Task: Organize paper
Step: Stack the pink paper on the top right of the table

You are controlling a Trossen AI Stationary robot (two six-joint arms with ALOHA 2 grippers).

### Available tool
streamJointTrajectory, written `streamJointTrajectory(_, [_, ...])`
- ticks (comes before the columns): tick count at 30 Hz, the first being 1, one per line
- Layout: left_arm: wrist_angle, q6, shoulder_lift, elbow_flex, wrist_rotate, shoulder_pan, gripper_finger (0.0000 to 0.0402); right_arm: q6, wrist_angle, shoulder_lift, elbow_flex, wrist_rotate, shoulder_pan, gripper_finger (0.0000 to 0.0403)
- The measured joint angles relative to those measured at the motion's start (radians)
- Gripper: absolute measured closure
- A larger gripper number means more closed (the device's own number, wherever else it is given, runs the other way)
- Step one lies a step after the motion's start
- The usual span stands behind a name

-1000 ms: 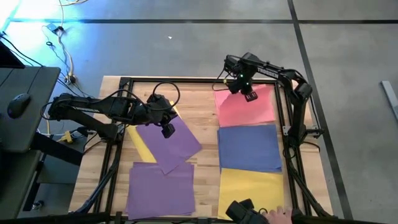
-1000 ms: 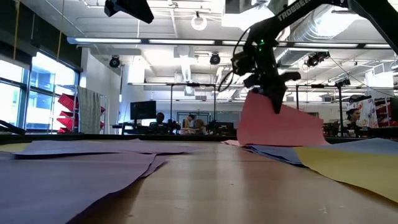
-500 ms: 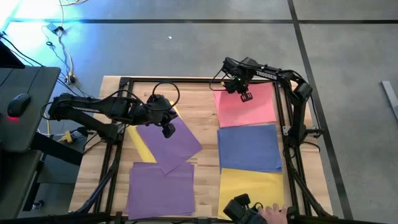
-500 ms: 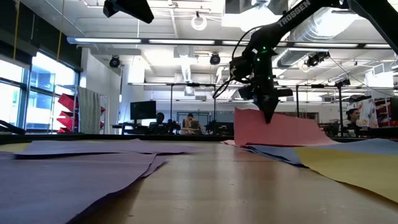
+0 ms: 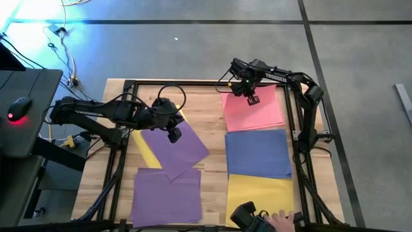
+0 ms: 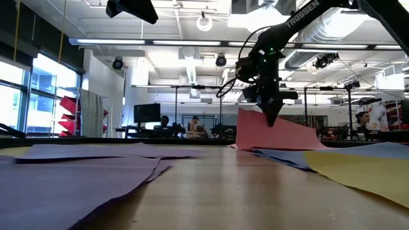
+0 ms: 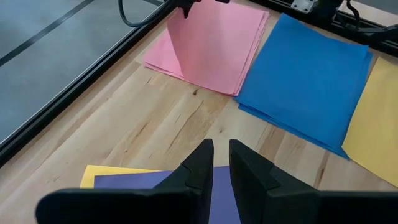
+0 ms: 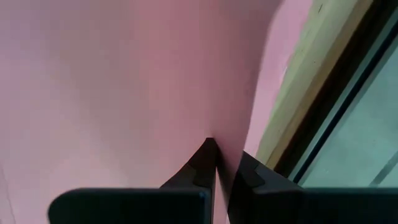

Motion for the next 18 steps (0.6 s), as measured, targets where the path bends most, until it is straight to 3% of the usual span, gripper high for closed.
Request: streamJointTrajectory(18, [0.0, -0.043, 0.0, 0.0, 0.003, -0.001, 0.0371, 0.126, -0.004, 0.065, 0.001, -0.014, 0.0, 0.0403])
